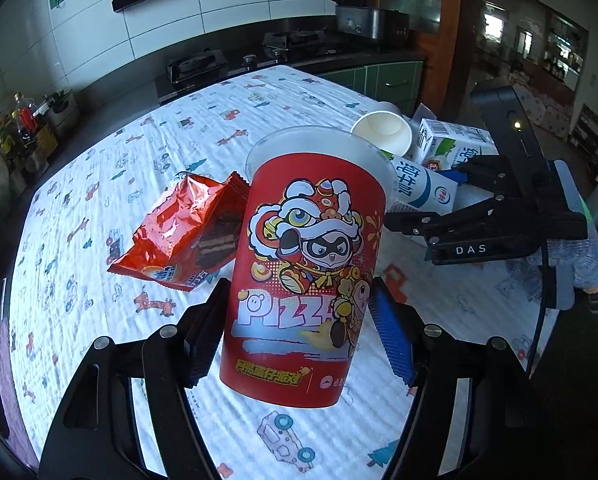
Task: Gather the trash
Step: 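Grasp the red Pizza cup with the left tool while right tool grasps a milk carton, then carry the red cup and milk carton to the basket and release both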
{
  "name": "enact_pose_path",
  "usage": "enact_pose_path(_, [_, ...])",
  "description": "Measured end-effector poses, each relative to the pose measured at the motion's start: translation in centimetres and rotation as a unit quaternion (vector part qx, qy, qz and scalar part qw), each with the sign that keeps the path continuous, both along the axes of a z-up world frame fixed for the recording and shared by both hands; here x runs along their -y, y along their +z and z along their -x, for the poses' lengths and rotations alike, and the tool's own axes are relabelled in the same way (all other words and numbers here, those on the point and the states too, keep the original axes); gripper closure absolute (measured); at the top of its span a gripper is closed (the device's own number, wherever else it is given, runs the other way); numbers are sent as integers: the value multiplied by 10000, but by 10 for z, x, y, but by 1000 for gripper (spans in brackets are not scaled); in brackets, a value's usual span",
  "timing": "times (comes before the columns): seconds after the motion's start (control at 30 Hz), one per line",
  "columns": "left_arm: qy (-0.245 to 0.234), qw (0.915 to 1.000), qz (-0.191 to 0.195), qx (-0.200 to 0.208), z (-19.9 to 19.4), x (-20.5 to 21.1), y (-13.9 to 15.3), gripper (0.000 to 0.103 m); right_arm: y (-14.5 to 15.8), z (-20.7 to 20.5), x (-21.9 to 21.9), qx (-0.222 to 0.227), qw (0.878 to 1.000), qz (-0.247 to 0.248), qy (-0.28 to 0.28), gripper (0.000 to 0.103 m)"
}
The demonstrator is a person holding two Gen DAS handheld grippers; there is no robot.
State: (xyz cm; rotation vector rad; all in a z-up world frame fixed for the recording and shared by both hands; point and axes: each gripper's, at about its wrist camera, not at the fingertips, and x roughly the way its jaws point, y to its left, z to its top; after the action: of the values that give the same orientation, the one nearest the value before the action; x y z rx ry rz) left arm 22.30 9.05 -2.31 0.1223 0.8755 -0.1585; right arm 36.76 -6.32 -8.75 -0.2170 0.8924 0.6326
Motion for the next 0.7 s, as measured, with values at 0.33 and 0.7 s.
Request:
enact_pose_path(0.33, [-84, 9998, 167, 39, 7, 8, 4, 35, 16, 33, 29, 119, 9992, -326, -209, 41])
enact_pose_path(0.7, [-452, 9981, 395, 137, 27, 45, 14, 36, 36, 88, 82, 416, 9948, -620, -691, 41])
